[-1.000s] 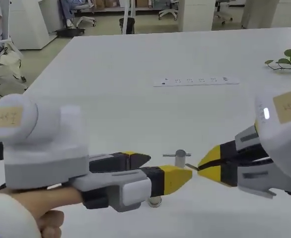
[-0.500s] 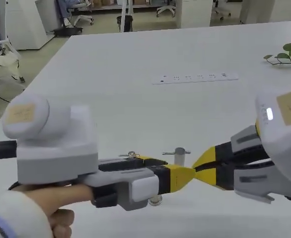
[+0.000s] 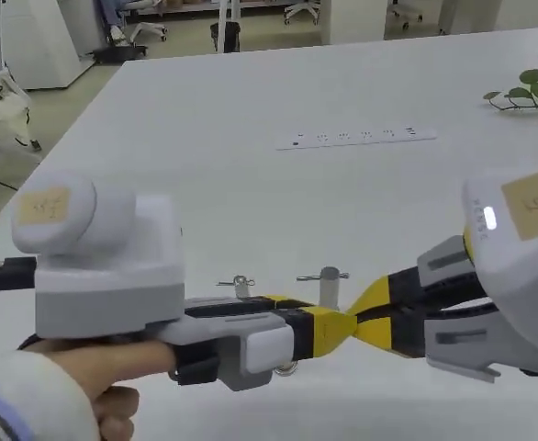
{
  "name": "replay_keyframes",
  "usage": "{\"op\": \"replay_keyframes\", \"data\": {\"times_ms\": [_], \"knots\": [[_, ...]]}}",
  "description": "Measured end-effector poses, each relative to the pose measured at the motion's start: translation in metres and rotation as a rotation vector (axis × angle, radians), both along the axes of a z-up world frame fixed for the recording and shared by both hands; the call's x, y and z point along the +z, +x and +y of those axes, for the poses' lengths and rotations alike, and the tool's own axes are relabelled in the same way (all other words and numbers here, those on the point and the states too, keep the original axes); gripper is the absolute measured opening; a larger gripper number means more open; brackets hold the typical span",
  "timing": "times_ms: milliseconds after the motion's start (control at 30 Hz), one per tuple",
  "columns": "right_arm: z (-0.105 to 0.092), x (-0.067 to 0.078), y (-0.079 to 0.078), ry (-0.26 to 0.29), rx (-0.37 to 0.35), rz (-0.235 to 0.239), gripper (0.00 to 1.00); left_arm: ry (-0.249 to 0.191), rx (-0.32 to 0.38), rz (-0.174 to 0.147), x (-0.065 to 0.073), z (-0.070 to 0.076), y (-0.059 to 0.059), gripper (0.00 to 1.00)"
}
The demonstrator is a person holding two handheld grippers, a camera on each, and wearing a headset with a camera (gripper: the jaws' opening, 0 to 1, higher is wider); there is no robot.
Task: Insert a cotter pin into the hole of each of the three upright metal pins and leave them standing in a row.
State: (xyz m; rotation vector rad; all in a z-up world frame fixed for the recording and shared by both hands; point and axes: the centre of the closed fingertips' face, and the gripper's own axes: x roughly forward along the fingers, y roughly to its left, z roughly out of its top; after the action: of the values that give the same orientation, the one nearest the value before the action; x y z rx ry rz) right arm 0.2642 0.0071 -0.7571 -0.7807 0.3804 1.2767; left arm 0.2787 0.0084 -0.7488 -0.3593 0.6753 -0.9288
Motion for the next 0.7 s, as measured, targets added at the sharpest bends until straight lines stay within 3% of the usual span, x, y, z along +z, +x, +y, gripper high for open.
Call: {"op": "replay_keyframes", "data": {"times_ms": [533,700], "knots": [[0.001,-0.002,-0.004,0.000,0.005,-0.007,0.03,-0.006,-0.020,0.020,-0.002,-0.001,-0.010,0.04],[0.001,-0.003,-0.005,-0.005,0.009,-0.010,0.03,-0.006,-0.029,0.045,-0.003,-0.001,-0.012,0.02]]}}
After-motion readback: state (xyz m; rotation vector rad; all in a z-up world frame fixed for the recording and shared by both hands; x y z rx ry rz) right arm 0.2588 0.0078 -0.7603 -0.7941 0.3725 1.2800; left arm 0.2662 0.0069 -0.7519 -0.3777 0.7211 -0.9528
